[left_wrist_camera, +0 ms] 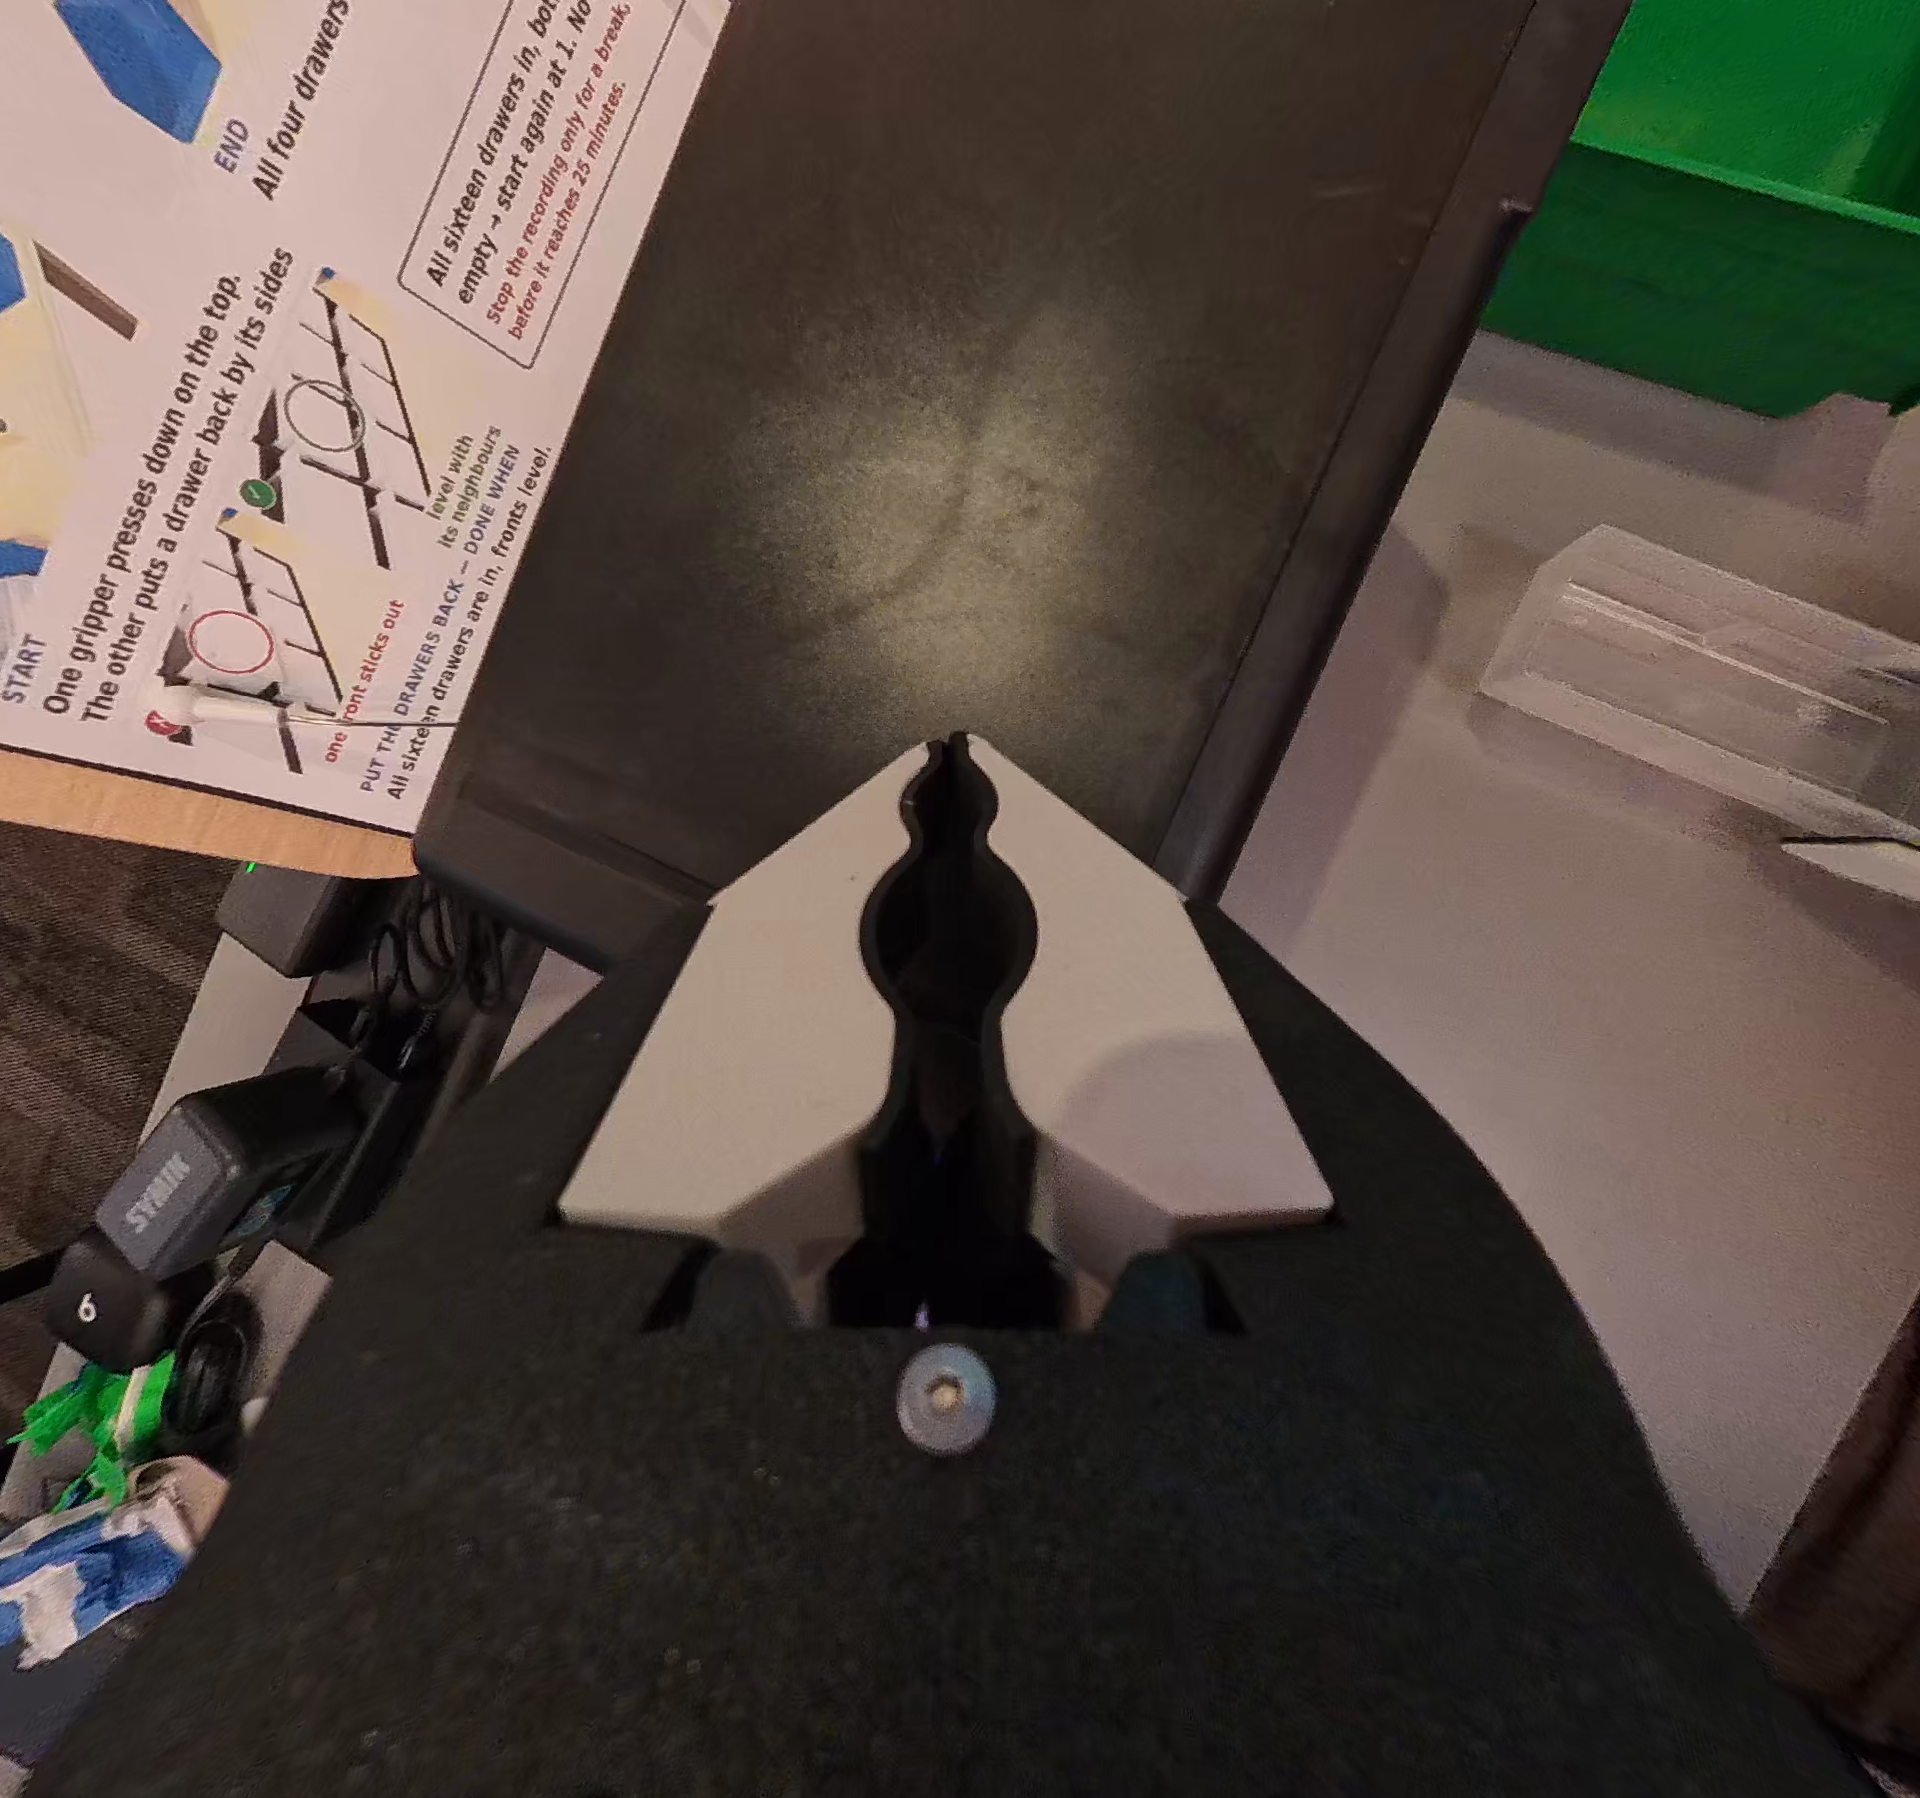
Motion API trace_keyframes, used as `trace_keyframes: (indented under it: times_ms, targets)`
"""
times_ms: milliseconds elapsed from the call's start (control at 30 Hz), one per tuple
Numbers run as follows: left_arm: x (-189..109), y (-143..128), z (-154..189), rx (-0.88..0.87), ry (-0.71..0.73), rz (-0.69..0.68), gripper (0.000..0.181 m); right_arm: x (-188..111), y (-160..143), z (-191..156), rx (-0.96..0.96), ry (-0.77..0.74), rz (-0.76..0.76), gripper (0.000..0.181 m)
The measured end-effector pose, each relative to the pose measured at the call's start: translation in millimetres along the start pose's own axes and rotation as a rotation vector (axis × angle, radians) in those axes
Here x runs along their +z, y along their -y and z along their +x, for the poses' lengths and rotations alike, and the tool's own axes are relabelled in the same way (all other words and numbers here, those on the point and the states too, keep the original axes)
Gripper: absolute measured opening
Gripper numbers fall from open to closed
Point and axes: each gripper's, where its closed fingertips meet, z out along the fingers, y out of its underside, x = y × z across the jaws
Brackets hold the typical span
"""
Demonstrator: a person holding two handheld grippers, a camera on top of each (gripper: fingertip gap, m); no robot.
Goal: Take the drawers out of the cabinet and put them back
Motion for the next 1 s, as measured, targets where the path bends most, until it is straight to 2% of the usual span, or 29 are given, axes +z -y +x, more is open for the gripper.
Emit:
trace_keyframes:
  times_ms: [133, 367, 533, 1000]
  targets:
    - [0, 0, 0, -0.003, 0.003, -0.008, 0.000, -4, 32, -9, -0.041, 0.027, 0.042, 0.064]
    - [0, 0, 0, -0.004, 0.017, -0.042, 0.000, 22, 84, -24, -0.083, 0.068, -0.045, 0.064]
    - [0, 0, 0, -0.005, 0.025, -0.053, 0.000, 32, 95, -29, -0.073, 0.086, -0.134, 0.064]
    - [0, 0, 0, -0.003, 0.039, -0.061, 0.000, 43, 96, -29, -0.046, 0.094, -0.147, 0.064]
